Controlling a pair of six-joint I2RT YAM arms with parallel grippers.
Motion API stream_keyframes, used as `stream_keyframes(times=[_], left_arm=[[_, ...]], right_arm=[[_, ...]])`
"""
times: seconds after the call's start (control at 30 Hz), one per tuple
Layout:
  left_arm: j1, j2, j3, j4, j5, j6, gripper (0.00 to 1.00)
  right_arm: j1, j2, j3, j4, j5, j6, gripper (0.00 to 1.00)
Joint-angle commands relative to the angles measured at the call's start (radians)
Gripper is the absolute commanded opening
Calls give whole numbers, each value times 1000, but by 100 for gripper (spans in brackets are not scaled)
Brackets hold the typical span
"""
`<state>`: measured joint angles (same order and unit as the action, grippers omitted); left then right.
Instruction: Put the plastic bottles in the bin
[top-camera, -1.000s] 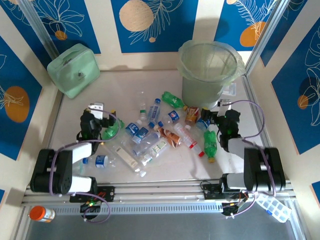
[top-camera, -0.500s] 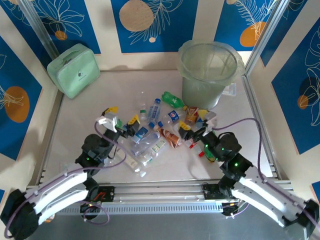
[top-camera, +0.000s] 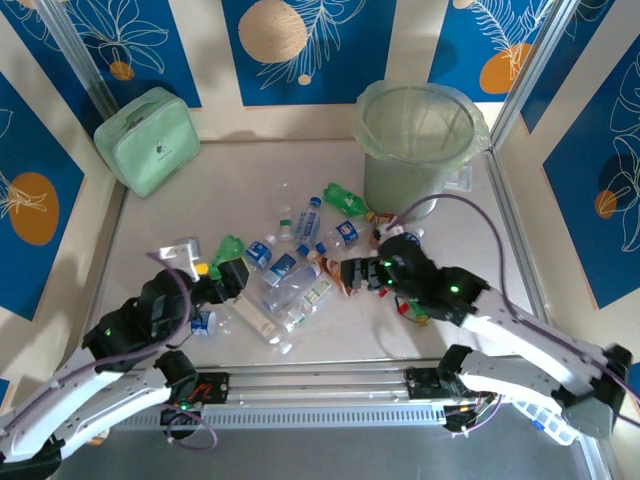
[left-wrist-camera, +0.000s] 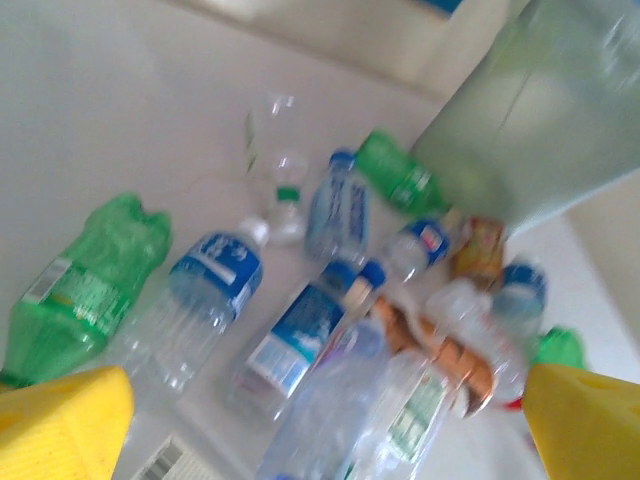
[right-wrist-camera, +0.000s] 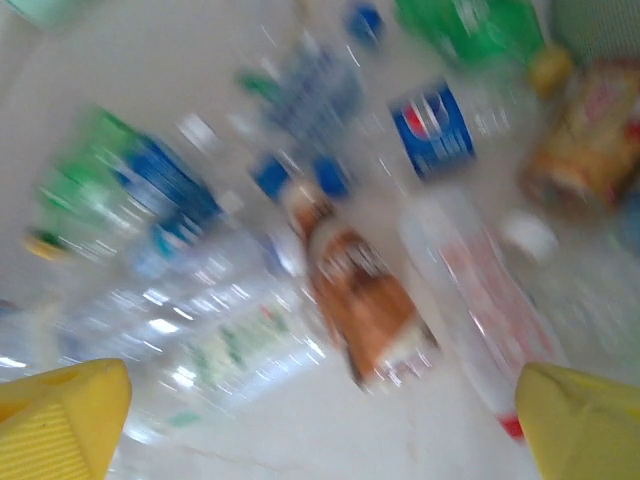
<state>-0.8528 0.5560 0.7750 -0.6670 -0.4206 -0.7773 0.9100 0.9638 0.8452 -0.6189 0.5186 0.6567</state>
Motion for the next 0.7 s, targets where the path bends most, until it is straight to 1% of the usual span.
stream_keyframes(times=[0.0,0.03,0.1,0.17,0.2,0.3,0.37,0.43,0.53,0.67], left_arm=[[7,131,51,-127,118,51,91],[7,146,38,-106,130,55,90],[7,143,-3,-42,142,63,90],[7,124,-40,20,142,81,92],[7,113,-48,32,135,93,92],[9,58,-87,61,104,110,94],[9,6,-120,81,107,116,96],[8,-61,-155,100,109,115,97],[8,-133,-182,116,121,130,98],[8,-177,-206,140,153,141,100]], right_arm=[[71,68,-1,-115,55,-48,98],[85,81,-21,-57,-13,-126,92],[59,149,10,-57,-87,-148,84],[32,240,63,-79,-137,-190,79],[23,290,97,-103,-135,-203,77],[-7,417,169,-133,-162,-255,76],[-34,479,208,-146,-171,-280,73],[-66,525,236,-144,-194,-302,71],[-93,586,272,-147,-194,-328,70],[-105,646,294,-151,-207,-347,70]])
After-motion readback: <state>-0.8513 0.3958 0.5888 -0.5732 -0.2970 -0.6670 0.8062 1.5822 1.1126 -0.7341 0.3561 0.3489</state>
